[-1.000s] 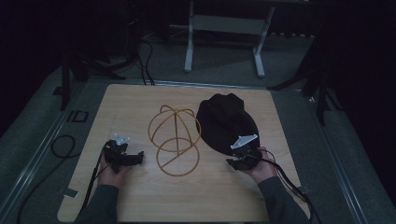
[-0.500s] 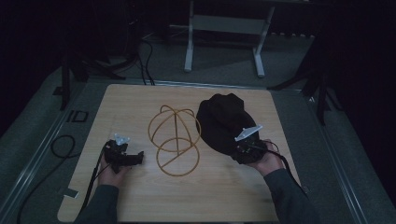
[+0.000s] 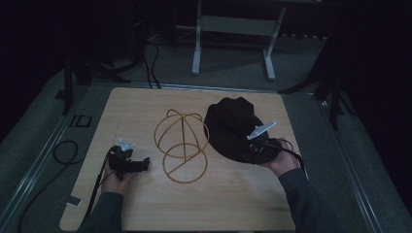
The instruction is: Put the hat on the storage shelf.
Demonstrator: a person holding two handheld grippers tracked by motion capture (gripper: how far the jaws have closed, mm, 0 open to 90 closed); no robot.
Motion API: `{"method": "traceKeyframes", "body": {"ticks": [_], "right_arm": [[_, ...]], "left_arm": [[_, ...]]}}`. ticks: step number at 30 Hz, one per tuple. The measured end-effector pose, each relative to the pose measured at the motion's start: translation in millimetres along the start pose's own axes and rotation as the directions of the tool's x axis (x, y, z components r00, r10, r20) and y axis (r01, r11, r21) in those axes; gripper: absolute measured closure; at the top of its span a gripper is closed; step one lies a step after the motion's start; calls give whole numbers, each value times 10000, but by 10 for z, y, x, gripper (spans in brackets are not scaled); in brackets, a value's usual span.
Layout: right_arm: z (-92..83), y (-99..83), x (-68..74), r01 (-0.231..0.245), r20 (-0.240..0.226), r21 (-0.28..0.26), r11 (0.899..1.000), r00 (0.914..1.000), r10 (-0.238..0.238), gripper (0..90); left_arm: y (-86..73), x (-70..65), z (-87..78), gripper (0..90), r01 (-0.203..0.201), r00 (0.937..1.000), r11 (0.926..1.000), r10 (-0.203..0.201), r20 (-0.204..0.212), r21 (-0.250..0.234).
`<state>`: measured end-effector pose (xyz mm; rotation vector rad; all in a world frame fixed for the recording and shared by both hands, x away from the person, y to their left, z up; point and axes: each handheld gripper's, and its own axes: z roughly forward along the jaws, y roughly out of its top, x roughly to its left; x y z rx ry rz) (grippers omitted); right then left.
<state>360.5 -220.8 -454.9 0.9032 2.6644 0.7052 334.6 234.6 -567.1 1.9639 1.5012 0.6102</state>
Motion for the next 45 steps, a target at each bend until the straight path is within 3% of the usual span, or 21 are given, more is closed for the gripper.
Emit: {"method": "traceKeyframes", "body": {"ticks": [14,23,34,45], "right_arm": [[-184,83,-127,-45,331,156,9999,9994,39,507],[-258,122,-255,-393,573,277,9988,9976,376,493],[-256,170,-403,-636,852,514,9966,9946,591,452],[-189,209,-549,-850,836,822,9930,9934,781,423]], "left_arm": [[-1,-3,1,16,27,10000,10000,-27,-14,-22],[-1,-2,1,16,2,10000,10000,-2,-20,-22],[-1,0,0,16,-17,10000,10000,17,-18,-7],[-2,-3,1,16,17,10000,10000,-17,-10,-21]]}}
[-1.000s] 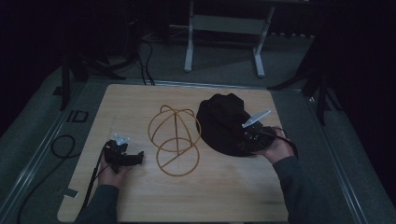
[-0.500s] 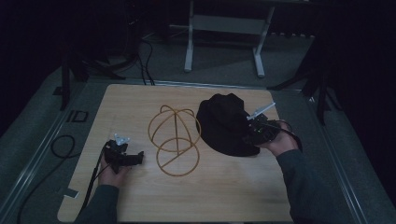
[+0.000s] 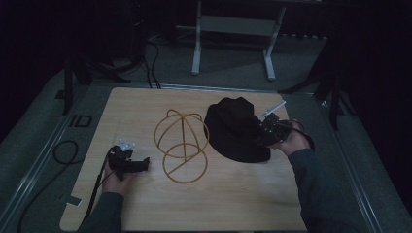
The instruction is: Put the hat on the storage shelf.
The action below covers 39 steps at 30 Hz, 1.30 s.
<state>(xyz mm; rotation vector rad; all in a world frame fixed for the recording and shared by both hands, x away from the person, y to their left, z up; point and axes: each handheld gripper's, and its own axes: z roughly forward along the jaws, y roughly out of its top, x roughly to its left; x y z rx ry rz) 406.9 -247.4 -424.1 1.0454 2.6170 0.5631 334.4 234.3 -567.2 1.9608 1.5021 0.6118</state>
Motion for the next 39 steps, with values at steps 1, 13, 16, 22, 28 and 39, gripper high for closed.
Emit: {"method": "traceKeyframes", "body": {"ticks": [1,13,16,22,28,39], "right_arm": [[10,5,-12,32,-5,10,10000,10000,-32,422],[115,92,-85,98,-159,412,9991,9998,-91,412],[149,115,-113,67,-241,475,9988,9997,-56,412],[216,154,-162,-39,-351,694,9976,9994,63,407],[301,180,-211,-263,-434,858,9960,9986,301,381],[414,267,-303,-488,-506,1204,9915,9972,552,350]], "left_arm": [[0,0,0,16,-5,10000,10000,5,1,6],[0,1,-1,16,-19,10000,10000,19,3,23],[0,1,-1,15,-18,10000,10000,18,2,18],[0,1,-1,16,-18,10000,10000,18,1,17],[0,1,-1,16,-23,10000,10000,23,3,19],[0,2,-1,16,-25,10000,10000,25,2,14]]}}
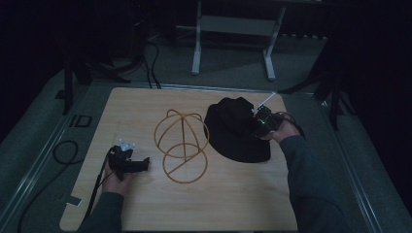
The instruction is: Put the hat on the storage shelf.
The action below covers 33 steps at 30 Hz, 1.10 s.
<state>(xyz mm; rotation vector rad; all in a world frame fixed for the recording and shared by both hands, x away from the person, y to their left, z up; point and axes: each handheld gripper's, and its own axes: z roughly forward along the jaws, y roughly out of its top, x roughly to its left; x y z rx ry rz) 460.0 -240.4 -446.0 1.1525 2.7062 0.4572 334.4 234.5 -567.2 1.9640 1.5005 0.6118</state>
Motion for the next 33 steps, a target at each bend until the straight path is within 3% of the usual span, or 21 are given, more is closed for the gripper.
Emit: {"method": "traceKeyframes", "body": {"ticks": [4,17,22,33], "right_arm": [[23,24,-43,-171,-76,133,9998,9998,172,354],[79,187,-66,-50,-251,525,9986,9997,63,355],[87,290,-50,54,-810,948,9955,9967,23,448],[187,451,-28,83,-854,1571,9875,9963,52,460]], "left_arm": [[0,0,0,16,0,10000,10000,0,-1,-3],[0,0,0,15,3,10000,10000,-3,-3,-1],[0,0,0,16,4,10000,10000,-4,-1,-6],[0,0,0,16,0,10000,10000,0,-1,-1]]}}
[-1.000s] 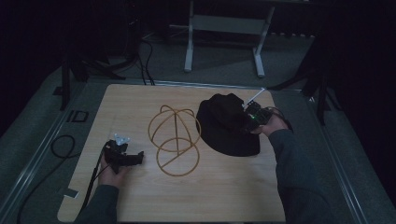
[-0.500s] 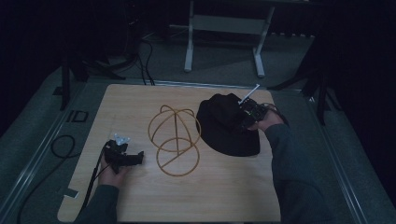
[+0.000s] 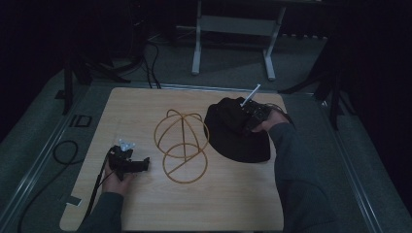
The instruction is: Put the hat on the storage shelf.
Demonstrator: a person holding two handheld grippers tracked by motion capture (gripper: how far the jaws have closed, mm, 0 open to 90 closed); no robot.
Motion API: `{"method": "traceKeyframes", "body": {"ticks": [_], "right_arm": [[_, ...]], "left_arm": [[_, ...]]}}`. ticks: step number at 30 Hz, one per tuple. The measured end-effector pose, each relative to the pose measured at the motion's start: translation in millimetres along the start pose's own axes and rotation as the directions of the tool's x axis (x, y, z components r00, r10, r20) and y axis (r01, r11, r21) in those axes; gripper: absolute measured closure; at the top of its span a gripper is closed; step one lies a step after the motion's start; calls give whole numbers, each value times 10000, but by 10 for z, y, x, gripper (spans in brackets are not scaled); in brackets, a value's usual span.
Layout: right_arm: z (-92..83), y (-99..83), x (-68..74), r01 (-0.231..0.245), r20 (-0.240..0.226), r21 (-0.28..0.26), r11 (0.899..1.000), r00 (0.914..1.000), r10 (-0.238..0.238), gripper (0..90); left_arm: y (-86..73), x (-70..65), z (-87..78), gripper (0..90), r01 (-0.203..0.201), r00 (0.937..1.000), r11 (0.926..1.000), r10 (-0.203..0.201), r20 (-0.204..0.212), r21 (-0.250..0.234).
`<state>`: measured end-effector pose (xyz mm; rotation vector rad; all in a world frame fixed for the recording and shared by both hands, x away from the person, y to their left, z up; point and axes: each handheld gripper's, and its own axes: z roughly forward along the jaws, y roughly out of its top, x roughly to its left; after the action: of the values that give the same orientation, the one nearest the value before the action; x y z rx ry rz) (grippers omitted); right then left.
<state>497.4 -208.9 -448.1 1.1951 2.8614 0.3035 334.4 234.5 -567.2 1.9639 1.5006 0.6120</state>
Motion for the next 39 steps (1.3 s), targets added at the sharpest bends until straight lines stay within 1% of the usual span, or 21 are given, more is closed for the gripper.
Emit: {"method": "traceKeyframes", "body": {"ticks": [3,7,12,16,18,20,25,27,29,32,35,39], "right_arm": [[28,20,-18,-48,-57,106,9999,10000,49,529],[14,24,-62,-330,-244,32,9994,9992,331,613],[36,38,-63,-538,-194,167,9984,9983,542,692],[52,48,-72,-630,-176,272,9976,9978,635,775],[58,49,-63,-599,-196,276,9978,9980,605,814],[56,48,-50,-563,-108,229,9982,9983,566,845],[32,38,-31,-524,-168,184,9985,9985,527,860],[5,15,-22,-384,-117,47,9993,9992,384,861],[-1,10,-14,-405,-61,48,9992,9992,406,862],[-36,-10,12,-311,71,-144,9994,9995,312,868],[-78,-28,22,-306,39,-321,9990,9995,307,869],[-126,-59,42,-203,12,-416,9989,9998,204,870]], "left_arm": [[0,0,0,16,0,10000,10000,0,1,0],[0,0,0,16,1,10000,10000,-1,0,5],[0,0,0,15,-2,10000,10000,2,-1,4],[0,0,0,16,-4,10000,10000,4,-1,4],[0,0,0,16,-1,10000,10000,1,-1,3],[0,0,0,16,-2,10000,10000,2,-1,3],[0,0,0,16,-3,10000,10000,3,0,3],[0,0,0,16,-4,10000,10000,4,1,1],[0,0,0,16,-1,10000,10000,1,1,-1],[0,0,0,16,0,10000,10000,0,0,-3],[0,0,0,16,-1,10000,10000,1,-1,-2],[0,0,0,16,2,10000,10000,-2,-1,-4]]}}
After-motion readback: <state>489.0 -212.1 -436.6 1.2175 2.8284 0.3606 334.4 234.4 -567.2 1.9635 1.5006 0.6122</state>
